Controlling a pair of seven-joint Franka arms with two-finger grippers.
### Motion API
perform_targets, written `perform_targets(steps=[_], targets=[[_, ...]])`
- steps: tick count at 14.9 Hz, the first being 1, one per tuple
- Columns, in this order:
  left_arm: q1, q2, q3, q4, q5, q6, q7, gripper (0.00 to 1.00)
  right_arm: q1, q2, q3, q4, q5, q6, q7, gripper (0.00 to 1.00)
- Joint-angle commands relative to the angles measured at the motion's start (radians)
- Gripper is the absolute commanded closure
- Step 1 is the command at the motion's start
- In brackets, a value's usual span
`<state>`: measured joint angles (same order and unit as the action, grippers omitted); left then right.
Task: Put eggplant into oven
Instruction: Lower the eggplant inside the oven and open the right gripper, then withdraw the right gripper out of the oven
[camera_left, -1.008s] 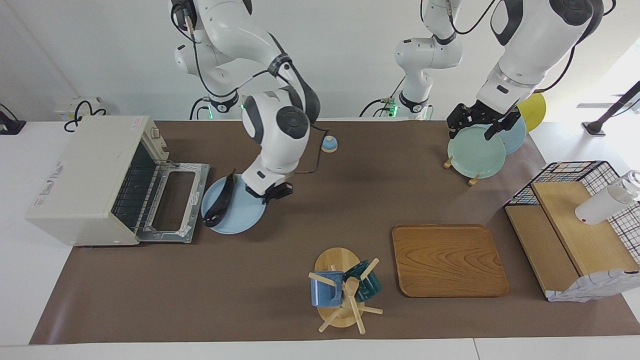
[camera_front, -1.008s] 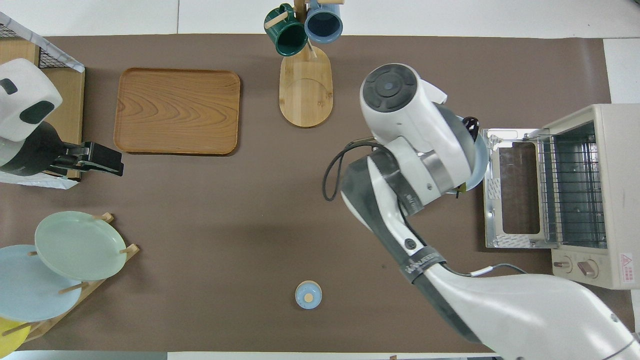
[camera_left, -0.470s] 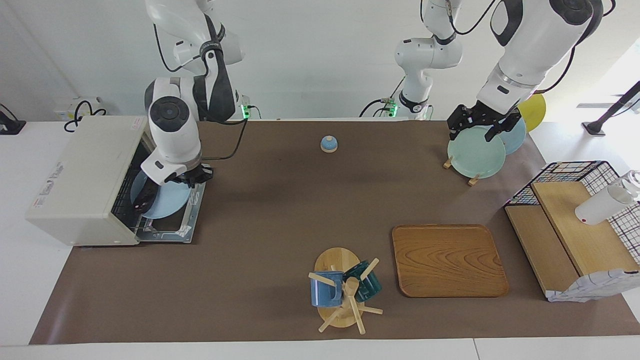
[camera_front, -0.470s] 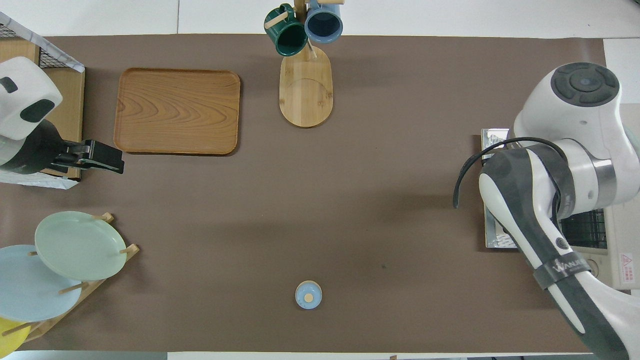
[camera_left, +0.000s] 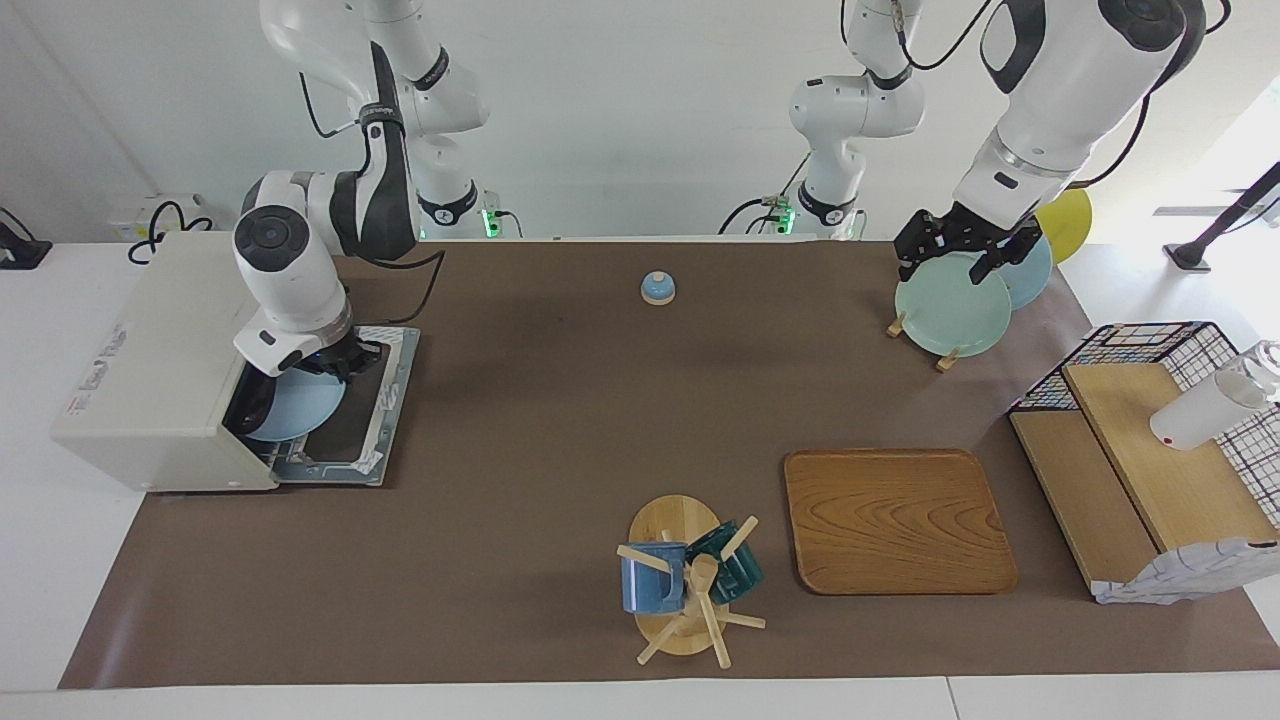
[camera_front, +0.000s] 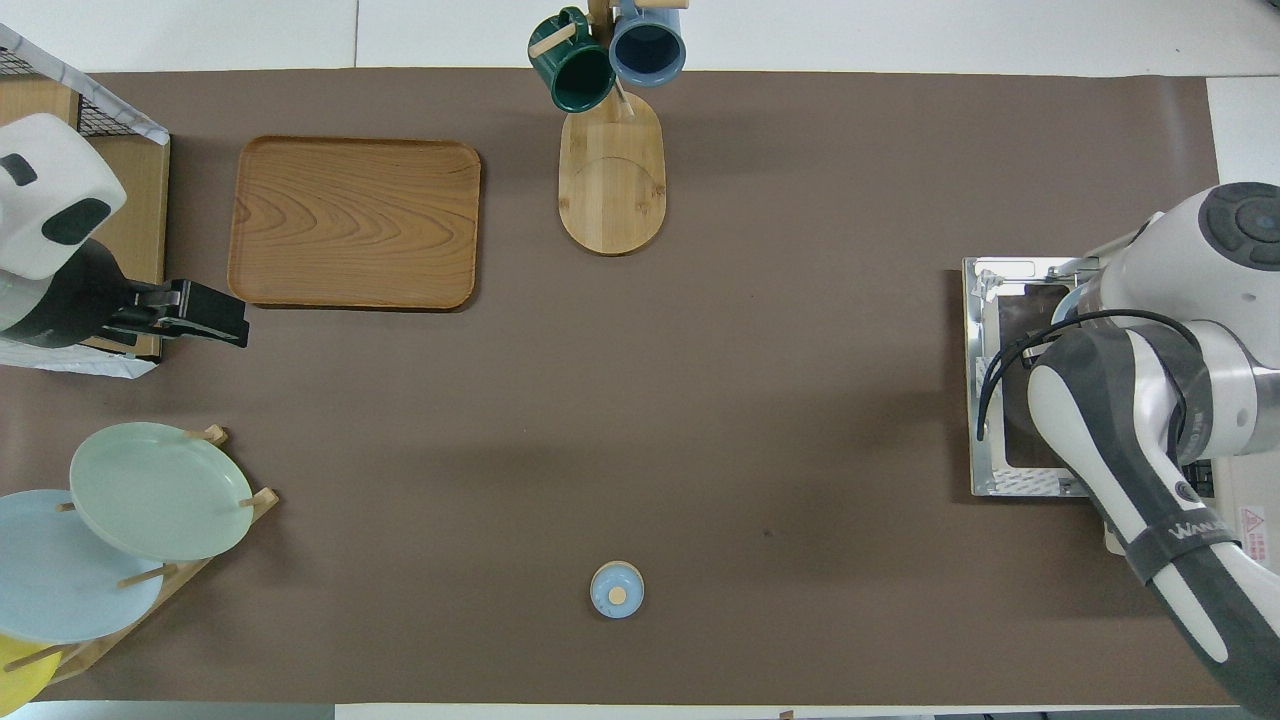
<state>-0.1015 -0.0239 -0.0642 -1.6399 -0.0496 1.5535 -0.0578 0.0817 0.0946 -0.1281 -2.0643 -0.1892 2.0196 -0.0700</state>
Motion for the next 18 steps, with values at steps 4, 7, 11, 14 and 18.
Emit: perform_targets(steps=[4, 7, 11, 14, 18], targets=[[-0.018, -0.016, 0.014, -0.014, 0.024, 0.005, -0.004, 0.00, -0.043, -0.047, 0.016, -0.082, -0.012, 0.044, -0.030, 0.83], [-0.020, -0.016, 0.015, -0.014, 0.024, 0.005, -0.004, 0.00, -0.042, -0.047, 0.018, -0.080, -0.007, 0.044, -0.033, 0.57], [-0.021, -0.018, 0.014, -0.014, 0.024, 0.003, -0.004, 0.00, -0.007, -0.015, 0.024, 0.021, 0.000, -0.013, -0.031, 0.54], [-0.021, -0.016, 0.014, -0.012, 0.024, 0.005, -0.004, 0.00, 0.058, 0.002, 0.024, 0.047, 0.060, 0.022, 0.019, 0.86], [-0.021, -0.016, 0.015, -0.014, 0.024, 0.005, -0.004, 0.00, 0.095, 0.046, 0.024, -0.082, 0.063, 0.235, 0.153, 1.00]])
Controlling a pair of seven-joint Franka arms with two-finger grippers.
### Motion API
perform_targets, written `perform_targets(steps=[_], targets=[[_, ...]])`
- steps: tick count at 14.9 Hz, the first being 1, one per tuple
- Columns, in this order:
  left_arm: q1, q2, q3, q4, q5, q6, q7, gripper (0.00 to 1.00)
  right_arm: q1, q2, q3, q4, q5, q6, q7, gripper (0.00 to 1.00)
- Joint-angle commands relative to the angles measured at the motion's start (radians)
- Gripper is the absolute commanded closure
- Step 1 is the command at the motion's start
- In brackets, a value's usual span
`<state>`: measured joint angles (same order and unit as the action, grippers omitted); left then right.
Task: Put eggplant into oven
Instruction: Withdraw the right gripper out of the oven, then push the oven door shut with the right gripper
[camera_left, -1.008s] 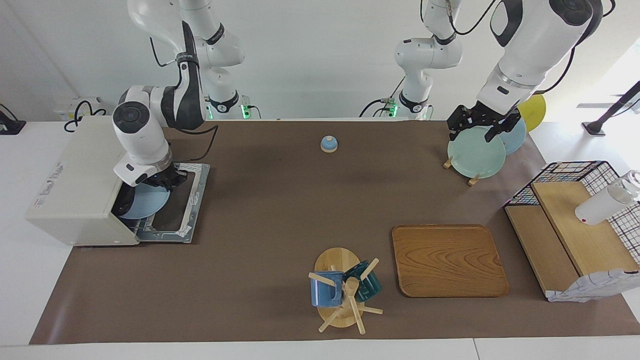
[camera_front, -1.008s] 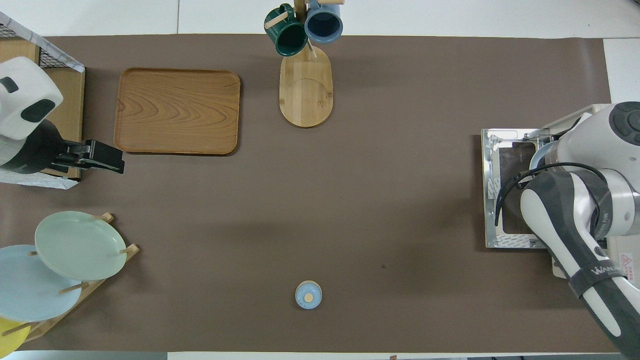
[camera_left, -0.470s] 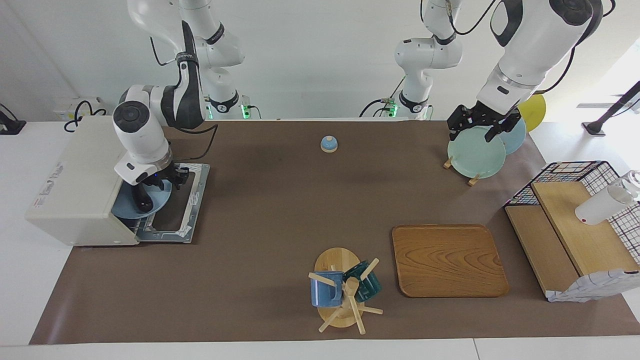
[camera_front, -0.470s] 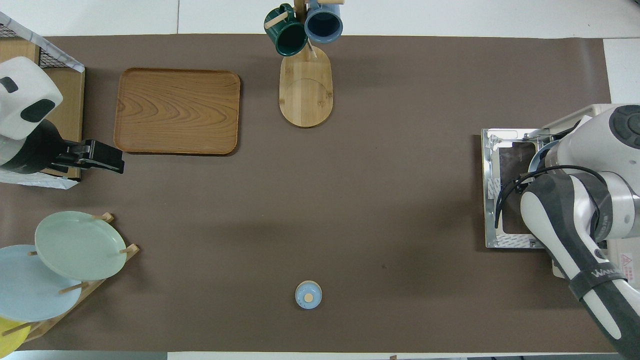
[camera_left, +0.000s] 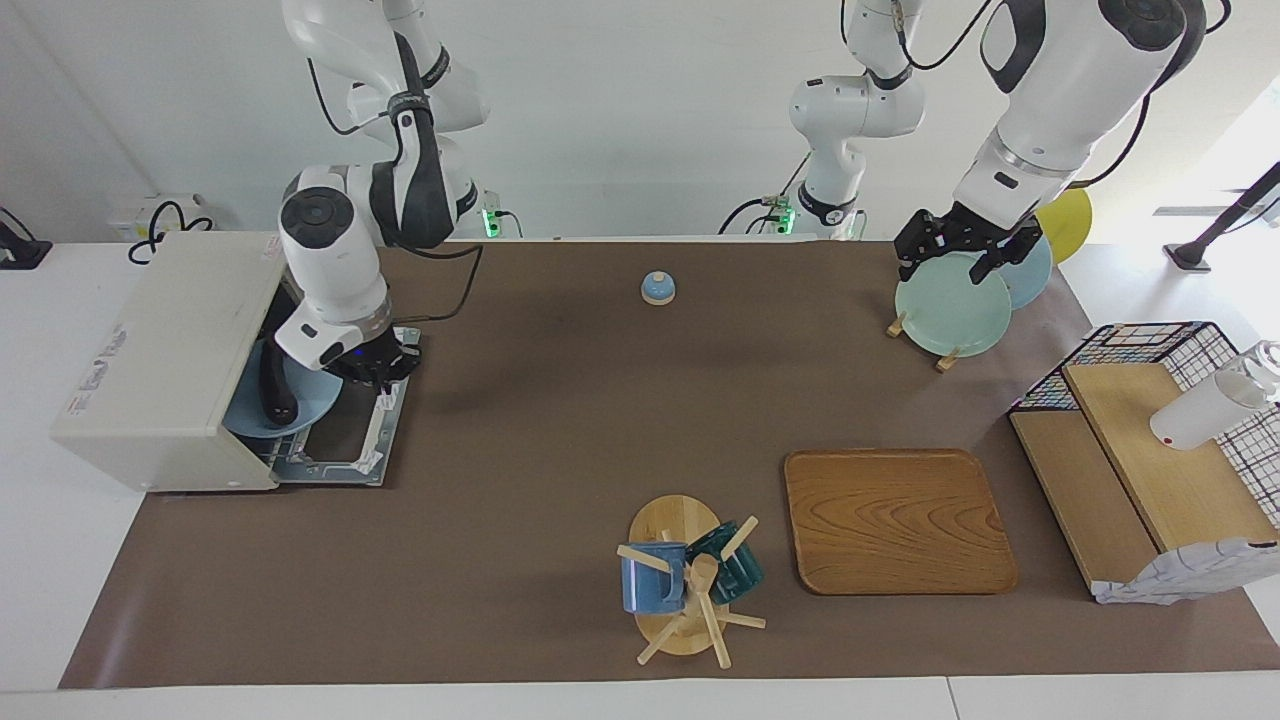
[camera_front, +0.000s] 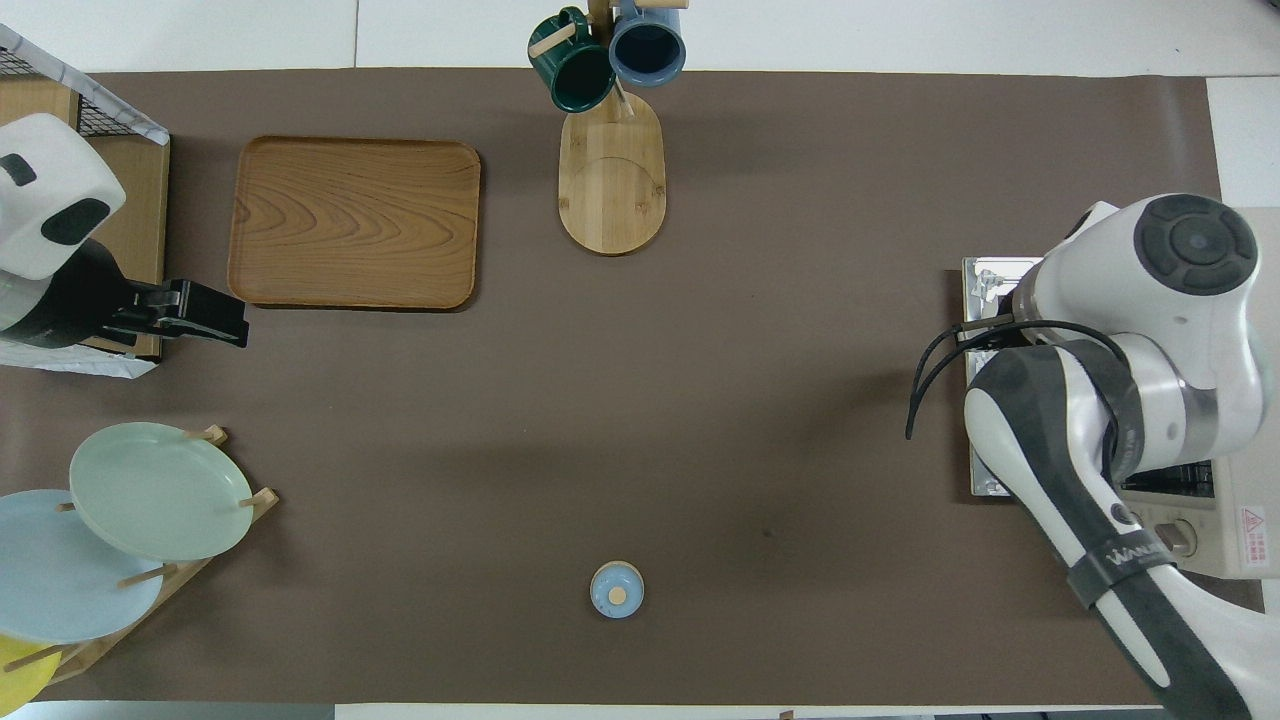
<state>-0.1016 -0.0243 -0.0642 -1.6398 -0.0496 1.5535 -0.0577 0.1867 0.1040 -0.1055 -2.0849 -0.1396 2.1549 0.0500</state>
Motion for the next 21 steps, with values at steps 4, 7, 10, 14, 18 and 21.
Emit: perform_targets(steps=[4, 7, 10, 14, 18, 21], targets=[[-0.015, -0.017, 0.014, -0.014, 0.024, 0.005, -0.002, 0.00, -0.007, 0.080, 0.001, -0.075, 0.020, 0.117, 0.097, 1.00], [-0.009, -0.016, 0.015, -0.014, 0.024, 0.007, -0.002, 0.00, -0.007, 0.086, 0.003, -0.086, 0.020, 0.118, 0.114, 1.00], [-0.006, -0.016, 0.015, -0.012, 0.024, 0.007, -0.002, 0.00, 0.000, 0.098, 0.001, -0.086, -0.004, 0.112, 0.110, 1.00], [-0.007, -0.016, 0.015, -0.014, 0.024, 0.007, -0.002, 0.00, 0.008, 0.102, 0.001, -0.072, -0.119, 0.083, 0.110, 1.00], [-0.006, -0.016, 0.015, -0.014, 0.024, 0.007, -0.002, 0.00, 0.008, 0.106, 0.001, -0.025, -0.215, 0.025, 0.100, 1.00], [-0.006, -0.016, 0.015, -0.014, 0.024, 0.007, -0.002, 0.00, 0.007, 0.115, 0.003, 0.112, -0.216, -0.166, 0.015, 1.00]])
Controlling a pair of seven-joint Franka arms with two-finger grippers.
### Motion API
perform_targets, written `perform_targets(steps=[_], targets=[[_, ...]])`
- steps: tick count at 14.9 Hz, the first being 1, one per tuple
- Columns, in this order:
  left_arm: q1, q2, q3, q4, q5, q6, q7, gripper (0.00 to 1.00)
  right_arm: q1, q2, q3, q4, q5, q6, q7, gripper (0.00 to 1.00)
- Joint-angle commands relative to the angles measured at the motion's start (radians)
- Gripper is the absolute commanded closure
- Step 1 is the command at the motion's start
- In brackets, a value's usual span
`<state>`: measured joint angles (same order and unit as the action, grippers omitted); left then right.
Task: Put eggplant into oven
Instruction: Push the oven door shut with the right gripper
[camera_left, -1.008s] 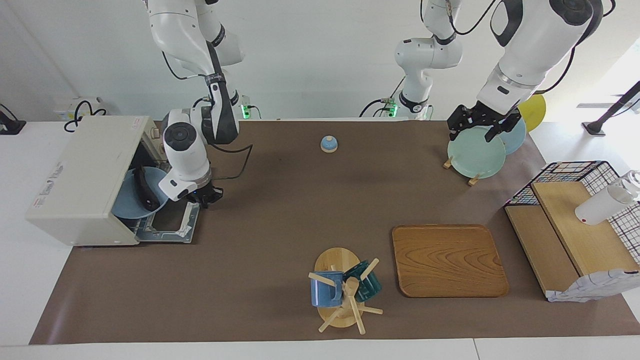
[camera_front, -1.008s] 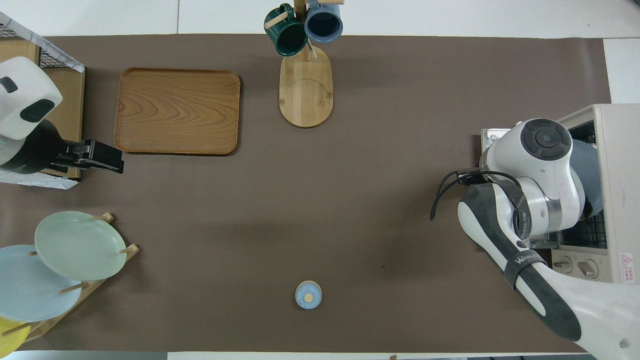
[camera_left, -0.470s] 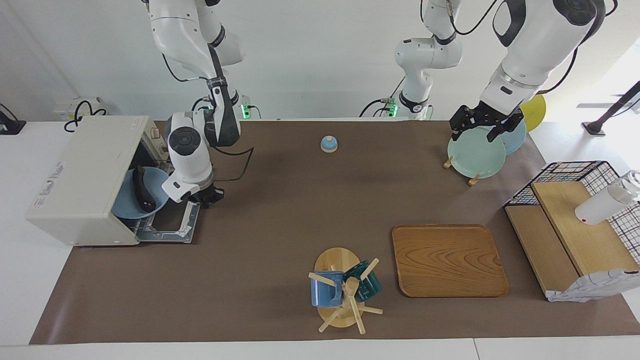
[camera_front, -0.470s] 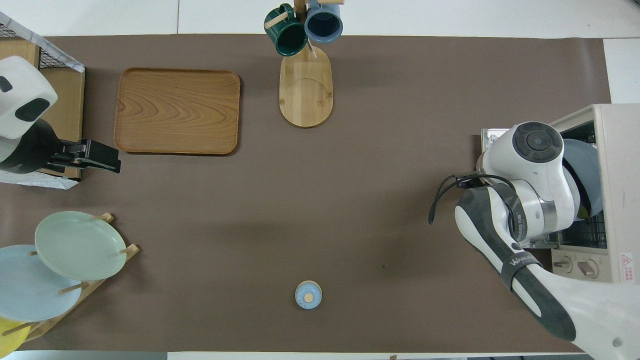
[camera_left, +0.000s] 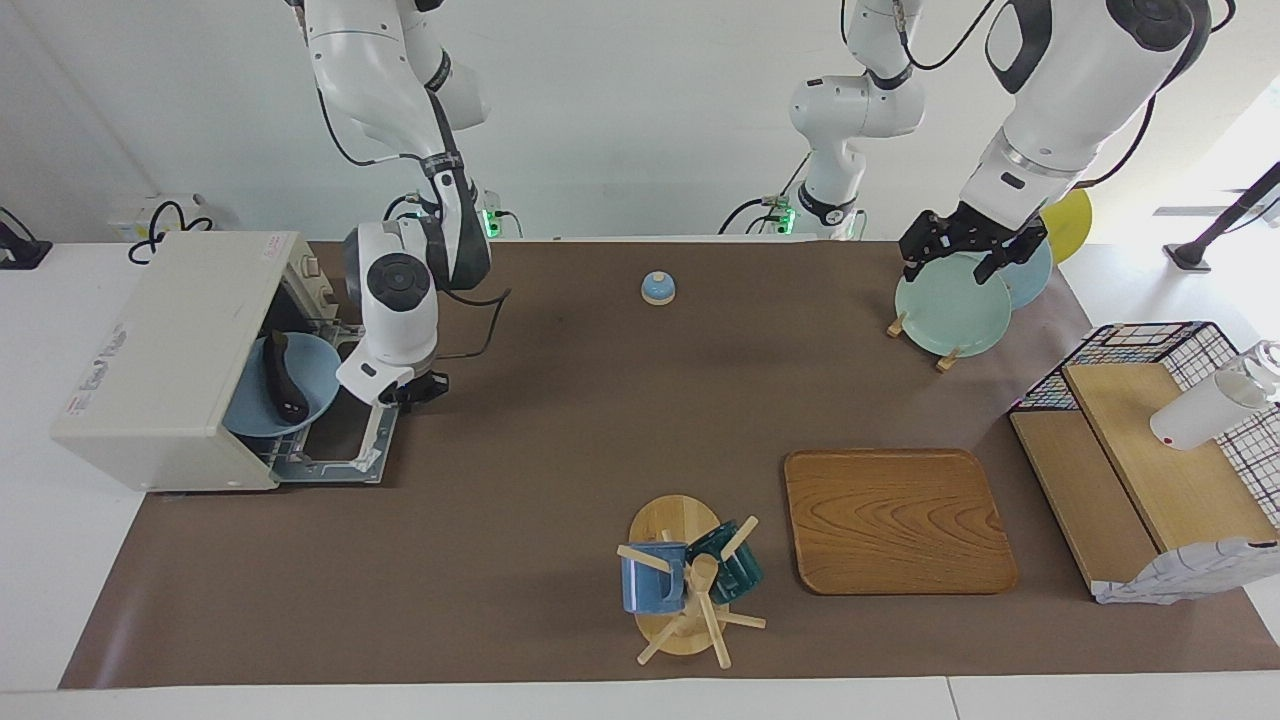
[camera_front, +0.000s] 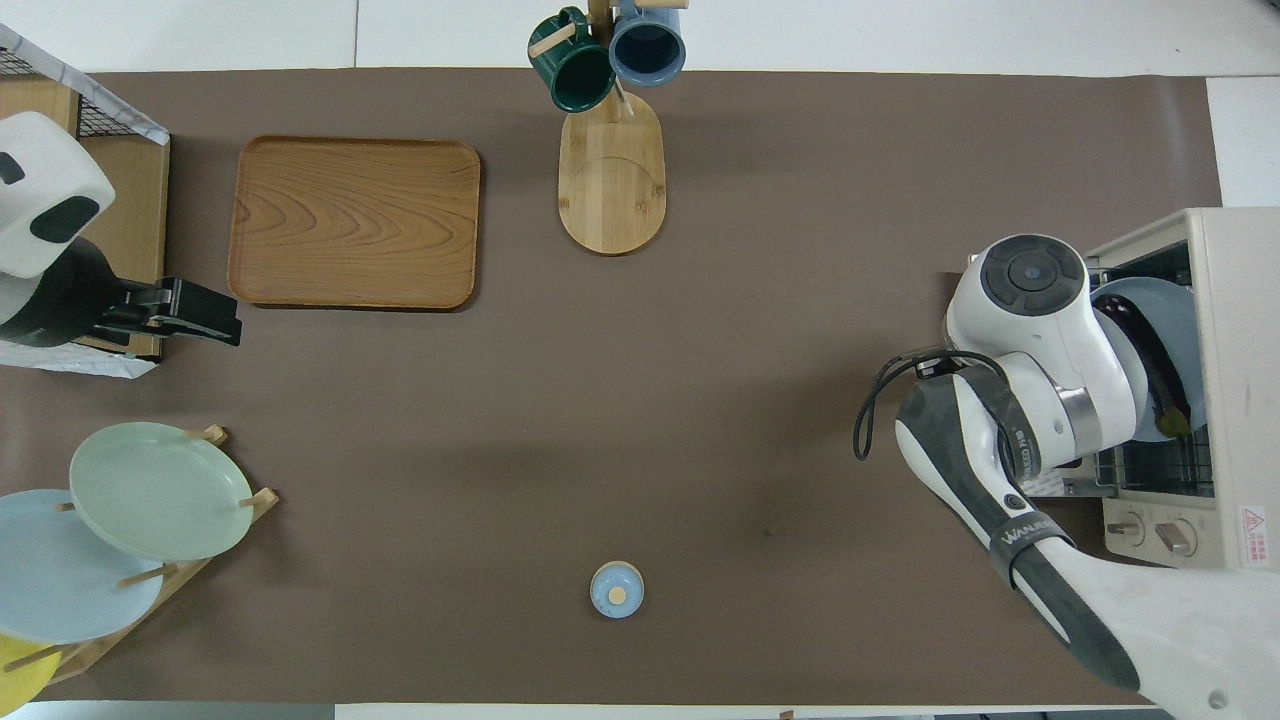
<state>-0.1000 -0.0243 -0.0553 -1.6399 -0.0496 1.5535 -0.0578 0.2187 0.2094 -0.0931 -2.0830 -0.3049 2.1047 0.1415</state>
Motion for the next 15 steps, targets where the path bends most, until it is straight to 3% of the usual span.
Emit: perform_targets(steps=[1, 9, 13, 15], targets=[[-0.007, -0.016, 0.006, -0.014, 0.023, 0.007, -0.002, 0.00, -0.035, -0.007, -0.014, 0.129, -0.048, -0.147, -0.144, 1.00], [-0.007, -0.017, 0.006, -0.014, 0.023, 0.007, -0.002, 0.00, -0.182, -0.142, -0.019, 0.153, -0.030, -0.267, -0.382, 1.00], [-0.007, -0.016, 0.006, -0.012, 0.023, 0.007, -0.002, 0.00, -0.199, -0.183, -0.016, 0.170, 0.016, -0.304, -0.421, 1.00], [-0.007, -0.016, 0.006, -0.014, 0.023, 0.007, -0.002, 0.00, -0.199, -0.188, -0.019, 0.265, 0.155, -0.375, -0.413, 1.00]])
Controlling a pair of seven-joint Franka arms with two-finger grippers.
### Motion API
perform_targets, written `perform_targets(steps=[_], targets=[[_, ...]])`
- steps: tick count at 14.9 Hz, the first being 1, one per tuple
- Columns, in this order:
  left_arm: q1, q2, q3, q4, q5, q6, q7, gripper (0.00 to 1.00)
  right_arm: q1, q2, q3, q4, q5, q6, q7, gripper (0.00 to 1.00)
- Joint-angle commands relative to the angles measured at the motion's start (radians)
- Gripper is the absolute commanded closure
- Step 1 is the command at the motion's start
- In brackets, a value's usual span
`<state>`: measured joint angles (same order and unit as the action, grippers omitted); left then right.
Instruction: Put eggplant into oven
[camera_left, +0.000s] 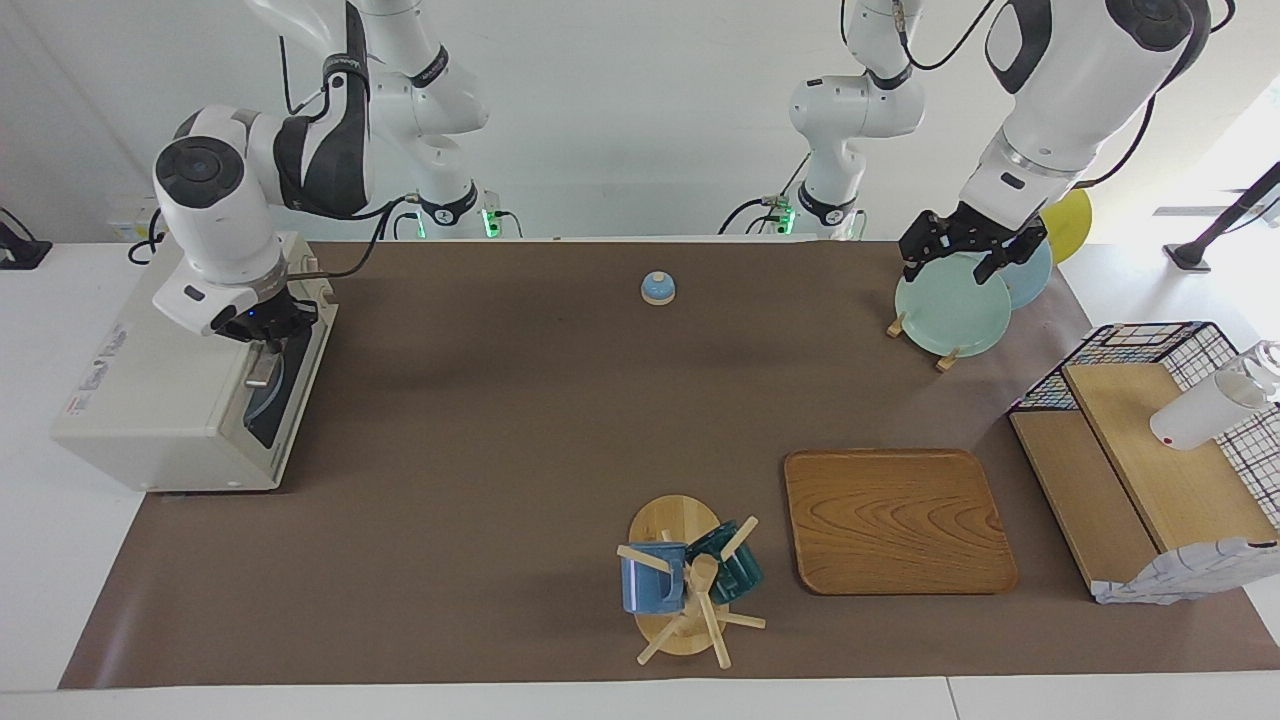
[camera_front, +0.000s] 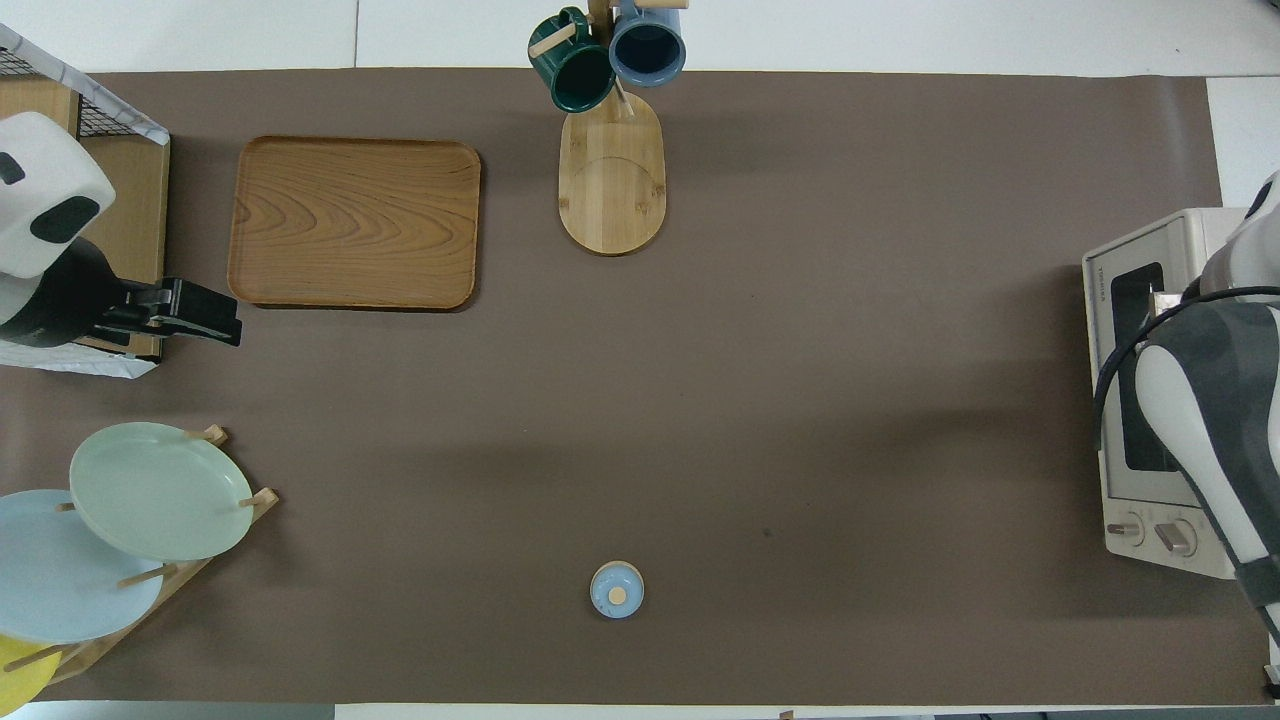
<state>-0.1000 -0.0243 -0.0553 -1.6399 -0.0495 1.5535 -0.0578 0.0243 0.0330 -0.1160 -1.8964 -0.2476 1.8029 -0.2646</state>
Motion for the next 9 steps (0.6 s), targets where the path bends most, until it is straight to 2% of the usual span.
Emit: perform_targets(steps=[1, 4, 7, 8, 9], targets=[[-0.007, -0.016, 0.006, -0.012, 0.023, 0.007, -0.002, 0.00, 0.002, -0.004, 0.005, 0.153, 0.137, -0.132, -0.004, 0.98], [-0.007, -0.016, 0.006, -0.014, 0.023, 0.007, -0.002, 0.00, 0.011, 0.013, 0.013, 0.299, 0.172, -0.250, 0.008, 0.89], [-0.007, -0.016, 0.006, -0.012, 0.023, 0.007, -0.002, 0.00, 0.011, 0.028, 0.015, 0.335, 0.226, -0.278, 0.067, 0.87], [-0.007, -0.017, 0.006, -0.012, 0.023, 0.005, -0.002, 0.00, 0.009, 0.030, 0.015, 0.329, 0.232, -0.274, 0.068, 0.83], [-0.007, -0.016, 0.006, -0.014, 0.023, 0.007, -0.002, 0.00, 0.009, 0.027, 0.013, 0.321, 0.235, -0.274, 0.070, 0.41]])
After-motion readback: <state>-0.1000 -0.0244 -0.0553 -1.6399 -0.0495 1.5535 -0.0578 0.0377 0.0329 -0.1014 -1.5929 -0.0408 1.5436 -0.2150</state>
